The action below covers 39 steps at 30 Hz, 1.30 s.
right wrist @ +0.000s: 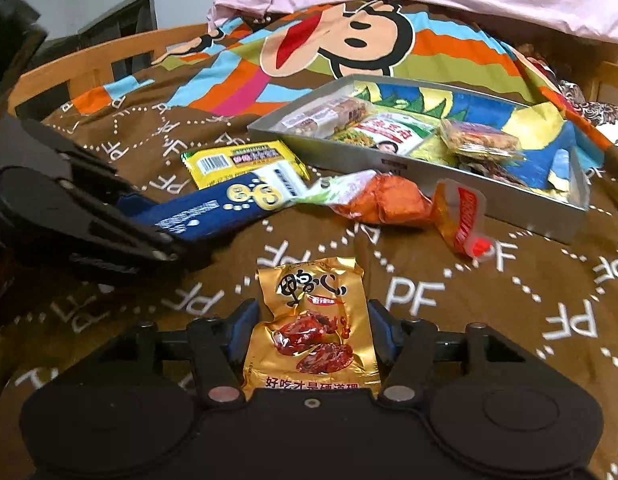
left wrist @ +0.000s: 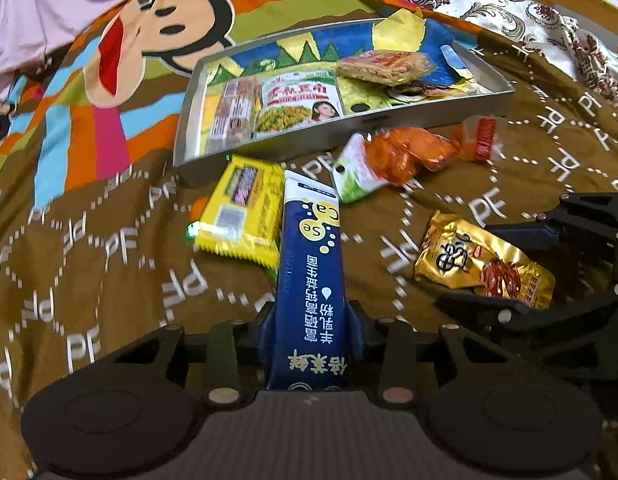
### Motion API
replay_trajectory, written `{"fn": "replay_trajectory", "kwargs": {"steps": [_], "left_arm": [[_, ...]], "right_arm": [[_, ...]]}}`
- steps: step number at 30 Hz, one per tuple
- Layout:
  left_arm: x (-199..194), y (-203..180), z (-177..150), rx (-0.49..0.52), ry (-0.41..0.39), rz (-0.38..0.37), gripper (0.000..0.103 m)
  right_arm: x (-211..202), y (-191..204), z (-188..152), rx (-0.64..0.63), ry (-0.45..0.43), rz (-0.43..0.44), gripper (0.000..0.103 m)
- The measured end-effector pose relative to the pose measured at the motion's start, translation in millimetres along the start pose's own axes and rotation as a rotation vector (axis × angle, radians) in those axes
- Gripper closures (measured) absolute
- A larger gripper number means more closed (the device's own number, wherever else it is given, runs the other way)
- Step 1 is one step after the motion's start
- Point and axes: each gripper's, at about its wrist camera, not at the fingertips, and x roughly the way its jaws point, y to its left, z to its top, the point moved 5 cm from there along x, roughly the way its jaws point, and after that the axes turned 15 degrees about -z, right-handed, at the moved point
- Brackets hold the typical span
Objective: Organize snacks
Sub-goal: 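Close left tool on the blue tube while right tool grasps the gold packet, then lift and carry the blue tube and gold packet over the tray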
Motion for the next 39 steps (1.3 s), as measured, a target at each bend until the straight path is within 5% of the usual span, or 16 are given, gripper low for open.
{"fn": "replay_trajectory", "kwargs": {"steps": [5,10,18,25,39], "left_arm": [[-5,-4,-6,-0.011,-0.004,-0.019,0.062],[2,0,5,-0.046,-0.024,-0.022,0.044],[21,-2,13,-0.012,0.019,0.028,0.051],[10,-6,6,-0.010,0.010,0.021,0.064],[-26,-39,-28,-0.043,0.004,-0.119,0.066]], "right_arm": [[-13,-3,-7,-0.019,0.011,-0.028,0.042],[-8,0,-11,-0.038,-0.021,-0.037,0.033],[0,5,-13,-0.050,-0.041,-0.039,0.024],[-6,8,-14,-0.040,-0.035,-0.026,0.041],[-49,11,-30,-0.077,-0.036,-0.112,0.048]]}}
